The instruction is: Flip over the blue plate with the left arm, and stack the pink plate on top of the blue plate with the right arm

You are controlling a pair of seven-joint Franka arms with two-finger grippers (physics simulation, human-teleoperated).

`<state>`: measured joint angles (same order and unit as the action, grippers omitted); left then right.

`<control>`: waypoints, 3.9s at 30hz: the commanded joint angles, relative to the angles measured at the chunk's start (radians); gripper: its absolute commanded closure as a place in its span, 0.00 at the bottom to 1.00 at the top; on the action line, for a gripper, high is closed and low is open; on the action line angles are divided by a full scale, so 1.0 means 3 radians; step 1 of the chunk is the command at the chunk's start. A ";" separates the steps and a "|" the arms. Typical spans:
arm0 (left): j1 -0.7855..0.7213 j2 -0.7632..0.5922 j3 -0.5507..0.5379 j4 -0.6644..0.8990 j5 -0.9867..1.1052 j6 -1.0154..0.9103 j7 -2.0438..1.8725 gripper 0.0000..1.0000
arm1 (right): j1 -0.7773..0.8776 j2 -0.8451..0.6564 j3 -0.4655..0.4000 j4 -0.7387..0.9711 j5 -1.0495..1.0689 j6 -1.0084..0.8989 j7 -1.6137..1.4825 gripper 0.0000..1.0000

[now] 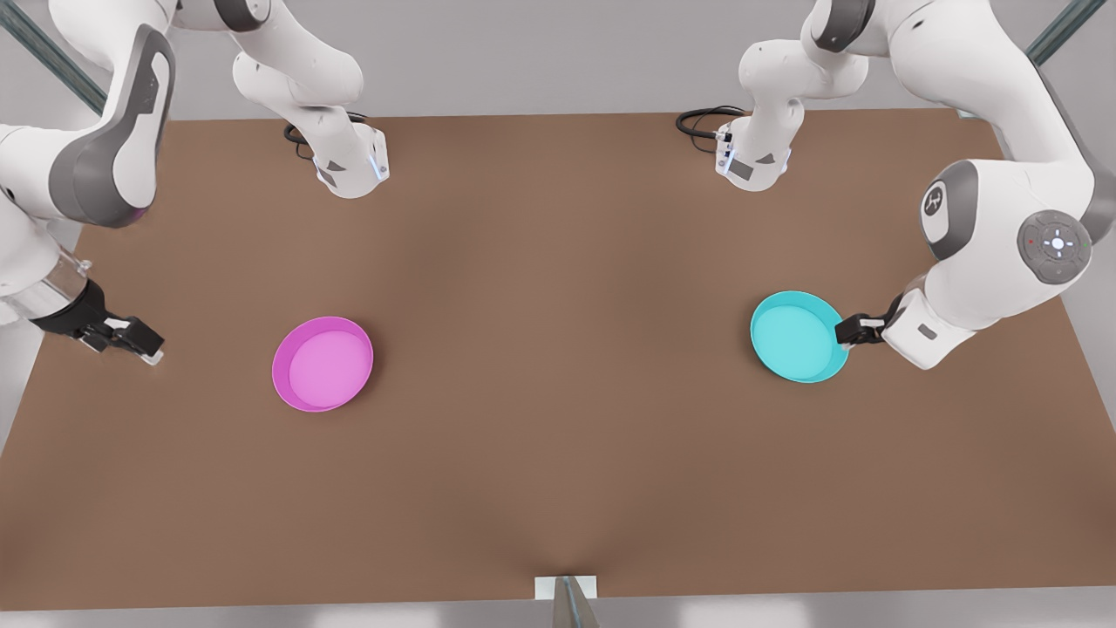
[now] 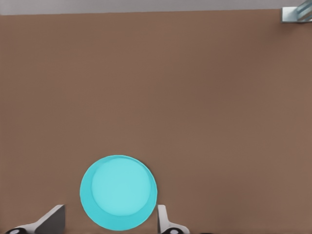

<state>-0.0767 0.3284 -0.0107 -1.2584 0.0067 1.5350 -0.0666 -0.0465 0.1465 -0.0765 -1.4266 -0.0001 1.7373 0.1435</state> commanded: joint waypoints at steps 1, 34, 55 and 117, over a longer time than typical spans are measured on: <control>0.0000 0.0005 0.0005 0.0002 0.0014 -0.0003 0.0007 0.00 | 0.0007 -0.0008 -0.0001 0.0000 0.0006 -0.0008 -0.0003 0.00; 0.0603 0.0905 0.0823 -0.2023 -0.1618 0.1592 0.2942 0.57 | 0.0012 0.0110 0.0009 0.0082 0.0062 0.0058 0.0018 0.00; 0.0583 0.1027 0.0813 -0.2018 -0.1633 0.1674 0.2937 0.77 | 0.0022 0.0115 0.0004 0.0082 0.0067 0.0099 0.0007 0.00; -0.2587 0.0741 0.0813 -0.0642 0.1732 0.0830 -0.1629 0.79 | 0.0037 0.0222 0.0009 0.0113 0.0082 0.0227 0.0002 0.00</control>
<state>-0.8589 0.5548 0.2328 -1.4497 0.4911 1.7830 -0.5634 -0.0342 0.2133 -0.0736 -1.3929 0.0245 1.8055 0.1442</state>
